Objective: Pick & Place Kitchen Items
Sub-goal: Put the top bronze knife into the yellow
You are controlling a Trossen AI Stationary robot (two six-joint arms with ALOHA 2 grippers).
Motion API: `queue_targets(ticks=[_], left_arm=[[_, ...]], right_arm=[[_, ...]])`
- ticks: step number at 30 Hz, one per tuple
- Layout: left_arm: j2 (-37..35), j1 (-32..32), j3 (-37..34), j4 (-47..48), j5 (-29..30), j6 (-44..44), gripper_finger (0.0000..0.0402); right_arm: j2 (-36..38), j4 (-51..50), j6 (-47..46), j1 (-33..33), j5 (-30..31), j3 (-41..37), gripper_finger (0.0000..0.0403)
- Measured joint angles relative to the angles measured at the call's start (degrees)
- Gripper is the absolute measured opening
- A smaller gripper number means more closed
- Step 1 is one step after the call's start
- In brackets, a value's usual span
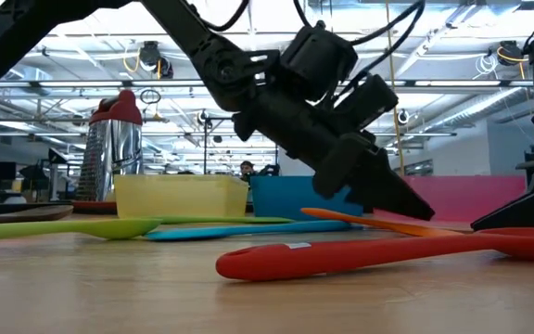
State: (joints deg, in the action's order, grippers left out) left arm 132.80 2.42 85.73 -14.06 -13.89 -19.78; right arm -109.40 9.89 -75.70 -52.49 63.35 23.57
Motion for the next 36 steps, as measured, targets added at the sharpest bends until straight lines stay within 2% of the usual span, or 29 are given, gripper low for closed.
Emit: queue_targets(ticks=[6, 16, 21, 28, 36], left_arm=[[0.8, -1.0, 0.1, 2.1, 0.6, 0.8, 0.0136], [0.8, -2.4, 0.2, 7.6, -3.7, 0.7, 0.0136], [0.8, -1.6, 0.2, 6.6, -3.8, -1.6, 0.0136], [0.8, -1.6, 0.1, 6.3, -2.9, -2.3, 0.0136], [0.8, -2.3, 0.1, 4.1, -2.4, -2.8, 0.0136]], right_arm=[[0.0, 0.3, -0.1, 0.0, 0.1, 0.0, 0.0054], [0.0, 2.5, -0.4, 0.1, 1.6, 0.0, 0.0054], [0.0, 3.4, -3.1, 1.0, 2.5, 0.0, 0.0054], [0.0, 9.8, 1.5, 2.0, 2.6, 0.0, 0.0054], [0.1, 12.5, 1.8, 2.0, 2.8, 0.0, 0.0054]])
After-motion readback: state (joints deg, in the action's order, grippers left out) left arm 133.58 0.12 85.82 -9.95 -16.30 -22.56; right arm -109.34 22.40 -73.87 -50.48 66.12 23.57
